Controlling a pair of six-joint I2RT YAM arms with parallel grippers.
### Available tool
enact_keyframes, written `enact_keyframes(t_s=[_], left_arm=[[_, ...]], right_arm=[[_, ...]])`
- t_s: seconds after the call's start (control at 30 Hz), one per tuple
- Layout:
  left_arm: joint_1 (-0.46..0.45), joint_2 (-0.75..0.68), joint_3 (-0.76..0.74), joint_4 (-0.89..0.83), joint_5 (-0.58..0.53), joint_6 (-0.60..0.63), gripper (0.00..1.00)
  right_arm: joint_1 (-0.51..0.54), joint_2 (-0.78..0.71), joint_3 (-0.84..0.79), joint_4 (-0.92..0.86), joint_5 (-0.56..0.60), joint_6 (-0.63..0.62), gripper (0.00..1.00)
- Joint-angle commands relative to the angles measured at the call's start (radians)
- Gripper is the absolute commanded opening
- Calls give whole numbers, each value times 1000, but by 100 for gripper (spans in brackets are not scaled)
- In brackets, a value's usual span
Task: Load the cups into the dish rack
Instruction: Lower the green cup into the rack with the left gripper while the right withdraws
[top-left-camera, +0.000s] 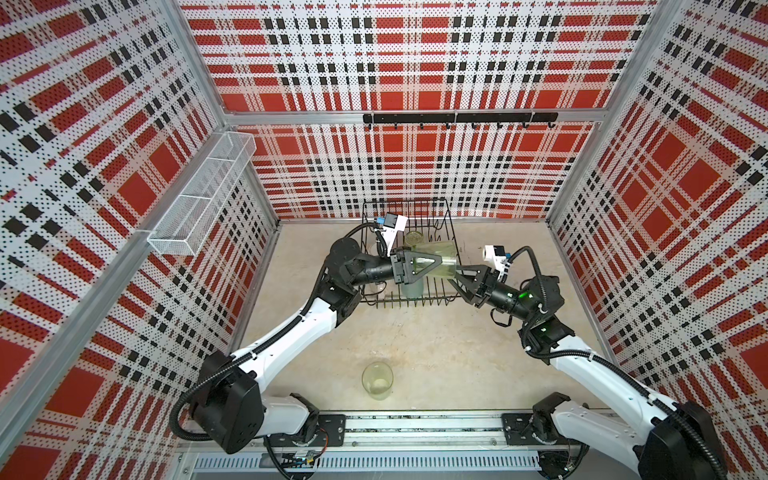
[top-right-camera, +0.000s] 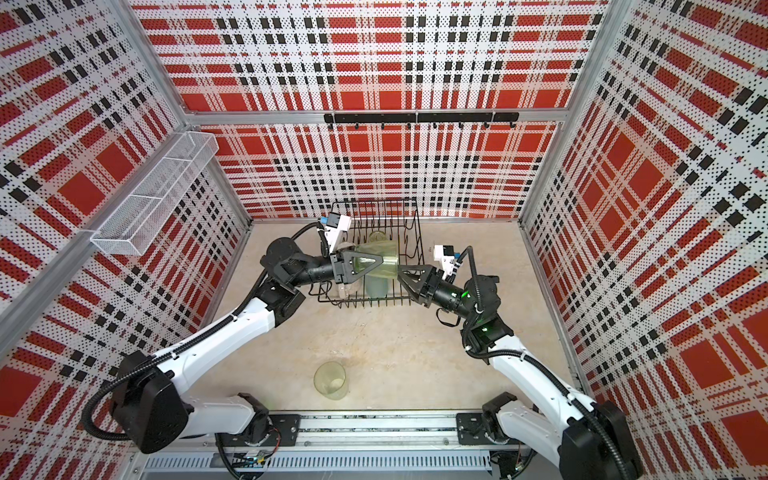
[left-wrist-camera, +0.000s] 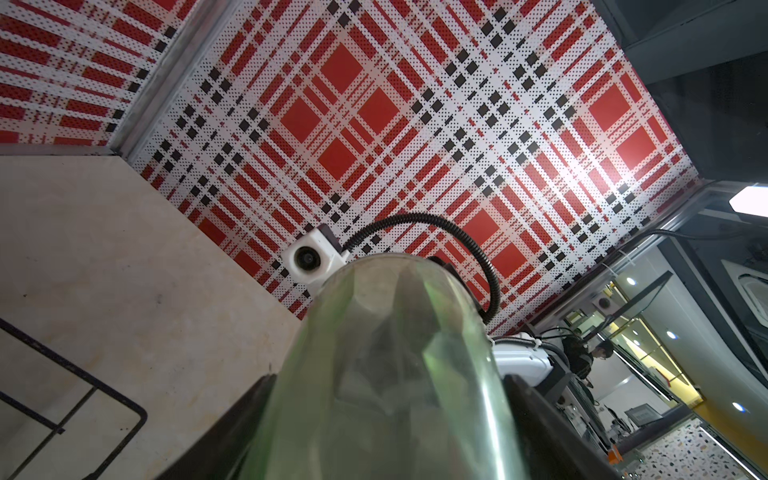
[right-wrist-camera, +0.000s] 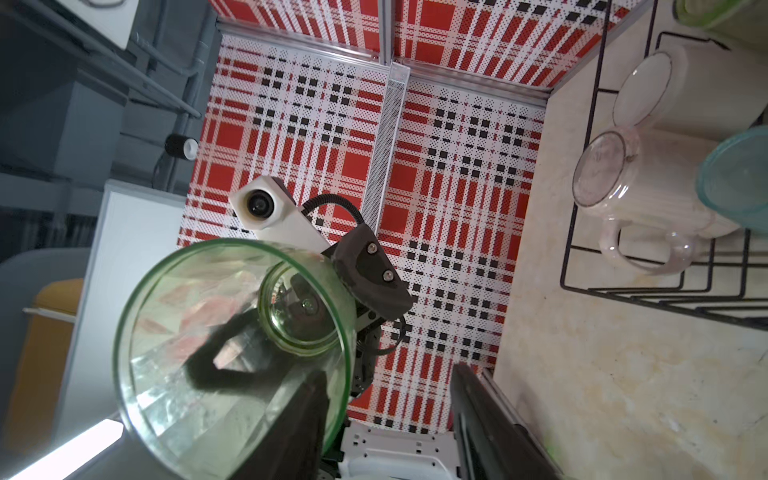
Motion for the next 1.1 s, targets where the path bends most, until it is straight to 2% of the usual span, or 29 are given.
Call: enact_keyframes(t_s=[0.0,0.03,0.13,0.2,0.3,0.37,0.43,0.6,0.73,0.87,1.07], left_arm=[[3,3,104,-204,-104,190,74],[0,10,151,-321,-171,282,74],[-28,44,277,-576,-377,479,75],[-36,78,326,-645,-457,539,75],[-47,126,364,-687,-575,586,74],[-60,166,394,-708,-650,621,74],[-68,209,429,-726,-701,638,74],[-101,331,518,-762,-759,683,74],[-131,460,635,-843,-864,741,76],[-143,590,765,-926,-953,767,76],[-173,728,890,-1000,-1047,791,78]], right_arm=[[-21,-8,-10,-92,45,-40,64],[-35,-16,-15,-139,57,-70,69],[-93,-54,-39,-276,94,-153,72],[-141,-83,-55,-356,133,-219,73],[-234,-121,-63,-470,209,-329,80],[-327,-131,-71,-483,203,-376,82],[-419,-123,-67,-481,169,-412,88],[-619,-50,-57,-466,77,-450,89],[-744,16,-48,-486,16,-470,89],[-793,47,-51,-523,-23,-507,89],[-801,36,-55,-641,4,-625,90]])
